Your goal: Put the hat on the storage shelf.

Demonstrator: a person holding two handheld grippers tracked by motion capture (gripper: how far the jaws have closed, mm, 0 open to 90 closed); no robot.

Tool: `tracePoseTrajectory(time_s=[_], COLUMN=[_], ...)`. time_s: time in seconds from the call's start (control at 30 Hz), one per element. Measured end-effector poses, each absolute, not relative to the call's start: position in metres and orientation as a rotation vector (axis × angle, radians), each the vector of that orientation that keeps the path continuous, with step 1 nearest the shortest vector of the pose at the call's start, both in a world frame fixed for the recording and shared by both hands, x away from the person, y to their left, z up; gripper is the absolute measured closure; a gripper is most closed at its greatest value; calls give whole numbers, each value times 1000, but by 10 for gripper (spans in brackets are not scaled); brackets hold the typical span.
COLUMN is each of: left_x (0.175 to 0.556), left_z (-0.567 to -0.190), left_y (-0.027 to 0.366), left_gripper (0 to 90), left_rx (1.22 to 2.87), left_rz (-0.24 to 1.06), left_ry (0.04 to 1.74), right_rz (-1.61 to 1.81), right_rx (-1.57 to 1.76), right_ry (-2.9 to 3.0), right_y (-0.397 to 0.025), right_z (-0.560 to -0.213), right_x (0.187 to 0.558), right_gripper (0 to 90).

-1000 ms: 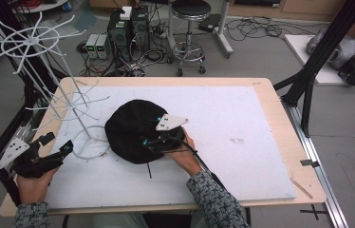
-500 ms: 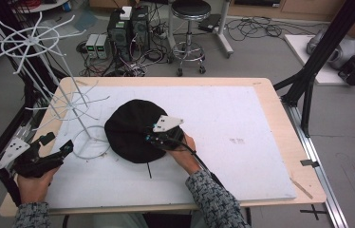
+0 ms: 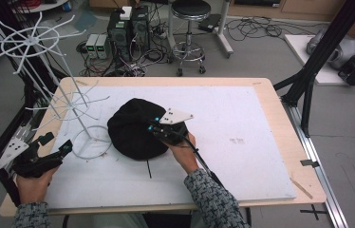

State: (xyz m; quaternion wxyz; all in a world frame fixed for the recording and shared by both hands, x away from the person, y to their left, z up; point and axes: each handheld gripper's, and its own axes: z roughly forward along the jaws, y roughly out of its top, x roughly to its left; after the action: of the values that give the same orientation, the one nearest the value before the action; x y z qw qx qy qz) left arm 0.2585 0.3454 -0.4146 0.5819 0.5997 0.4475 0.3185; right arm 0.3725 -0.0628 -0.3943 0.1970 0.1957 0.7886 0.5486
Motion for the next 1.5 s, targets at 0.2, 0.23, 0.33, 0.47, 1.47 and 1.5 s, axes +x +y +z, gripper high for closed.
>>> tracePoseTrajectory(time_s=[0.2,0.23,0.33,0.47,1.47,1.5], left_x=[259,259,260,260,261,261], left_z=[-415,-416,-416,-416,-418,-418], left_y=[347,346,346,345,347,347], left_gripper=[176,176,176,176,174,174], left_rx=[1395,1393,1402,1405,1404,1405], left_rz=[743,743,741,737,729,728], left_ry=[1050,1051,1051,1052,1046,1045], right_rz=[1587,1594,1621,1637,1822,1827], right_rx=[603,610,649,687,746,740], right_ry=[2137,2126,2097,2049,1740,1729], right_y=[-73,-75,-83,-91,-120,-120], right_z=[-382,-380,-374,-367,-246,-242], right_x=[374,375,376,376,397,397], right_gripper=[817,817,818,821,821,821])
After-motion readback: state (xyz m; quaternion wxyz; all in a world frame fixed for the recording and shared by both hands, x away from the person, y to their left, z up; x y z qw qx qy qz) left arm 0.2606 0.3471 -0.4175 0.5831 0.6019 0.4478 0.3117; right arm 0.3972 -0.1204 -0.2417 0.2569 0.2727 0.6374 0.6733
